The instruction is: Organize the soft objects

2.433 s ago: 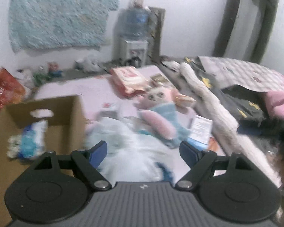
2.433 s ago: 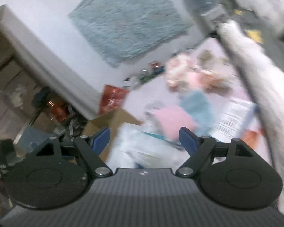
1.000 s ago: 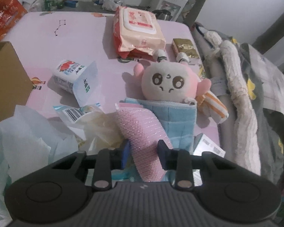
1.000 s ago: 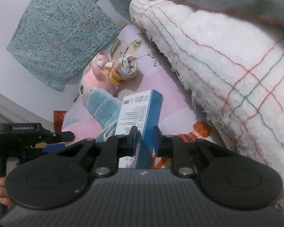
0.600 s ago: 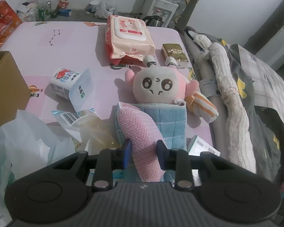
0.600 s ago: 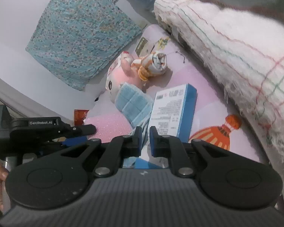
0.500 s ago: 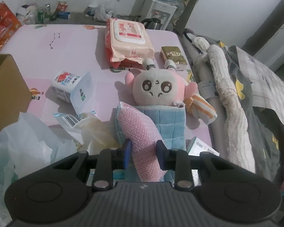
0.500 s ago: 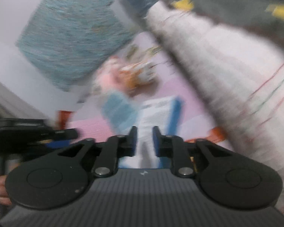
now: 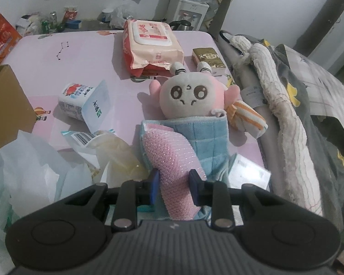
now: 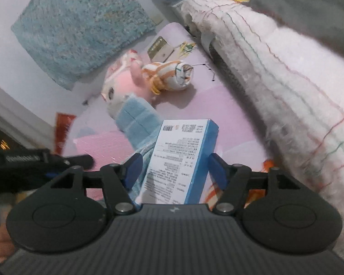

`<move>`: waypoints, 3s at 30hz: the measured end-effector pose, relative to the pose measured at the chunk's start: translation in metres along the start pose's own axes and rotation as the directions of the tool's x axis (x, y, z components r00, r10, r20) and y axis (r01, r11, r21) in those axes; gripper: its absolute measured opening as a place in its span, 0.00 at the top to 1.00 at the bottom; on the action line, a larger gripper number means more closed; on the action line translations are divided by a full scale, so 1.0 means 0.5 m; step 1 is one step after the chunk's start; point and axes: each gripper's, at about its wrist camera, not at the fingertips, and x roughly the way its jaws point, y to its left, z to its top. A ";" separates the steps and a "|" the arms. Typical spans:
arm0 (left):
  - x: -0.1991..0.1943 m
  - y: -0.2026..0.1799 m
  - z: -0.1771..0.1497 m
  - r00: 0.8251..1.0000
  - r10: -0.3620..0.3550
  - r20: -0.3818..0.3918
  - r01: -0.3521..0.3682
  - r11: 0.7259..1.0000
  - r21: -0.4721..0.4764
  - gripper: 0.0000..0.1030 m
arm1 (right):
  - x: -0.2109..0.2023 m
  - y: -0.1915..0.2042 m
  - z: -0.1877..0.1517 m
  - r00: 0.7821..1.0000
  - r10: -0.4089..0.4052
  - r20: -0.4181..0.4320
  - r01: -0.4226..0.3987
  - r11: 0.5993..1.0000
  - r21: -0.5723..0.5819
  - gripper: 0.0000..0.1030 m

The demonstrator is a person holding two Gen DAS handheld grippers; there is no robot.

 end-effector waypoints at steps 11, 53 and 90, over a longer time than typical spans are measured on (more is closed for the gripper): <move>0.002 0.013 0.000 1.000 -0.004 -0.002 0.004 1.000 -0.020 0.72 | -0.038 -0.038 -0.015 0.926 0.345 0.151 -0.365 0.922 0.129 0.44; 0.005 0.017 0.009 0.999 -0.014 -0.037 0.011 0.997 -0.070 0.71 | 0.114 -0.094 -0.018 0.819 0.570 0.064 -0.478 0.617 0.626 0.54; -0.202 -0.025 -0.040 0.983 -0.126 0.133 0.129 0.992 -0.014 0.74 | -0.214 0.115 -0.019 0.986 0.088 0.144 -0.075 0.992 -0.099 0.82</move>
